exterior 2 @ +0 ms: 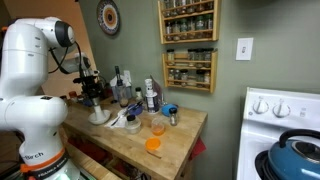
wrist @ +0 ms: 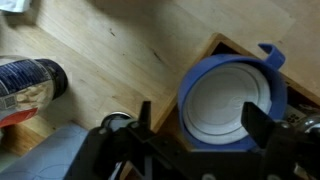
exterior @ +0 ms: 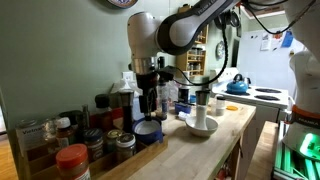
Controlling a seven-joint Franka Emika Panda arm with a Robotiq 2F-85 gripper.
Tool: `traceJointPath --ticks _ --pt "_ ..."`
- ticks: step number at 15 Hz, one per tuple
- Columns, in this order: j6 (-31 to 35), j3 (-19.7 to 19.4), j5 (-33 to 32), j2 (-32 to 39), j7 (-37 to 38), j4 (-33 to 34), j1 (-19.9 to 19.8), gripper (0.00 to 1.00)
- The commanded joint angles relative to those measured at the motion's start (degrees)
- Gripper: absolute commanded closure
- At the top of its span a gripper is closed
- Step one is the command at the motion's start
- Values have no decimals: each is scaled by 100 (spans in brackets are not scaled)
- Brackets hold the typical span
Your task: Move the cup on the right to the condiment tray
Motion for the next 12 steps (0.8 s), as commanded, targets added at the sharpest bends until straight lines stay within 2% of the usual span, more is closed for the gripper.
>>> traceJointPath --ticks 1,3,4,8,12 --pt "225 -7 -10 -431 55 -433 40 0" --pt "361 54 65 -450 47 -493 37 25" --pt "402 79 72 -448 22 -514 46 29" --pt "447 62 -224 -259 33 -425 207 62" --pt "446 -104 -638 -154 286 -330 358 91"
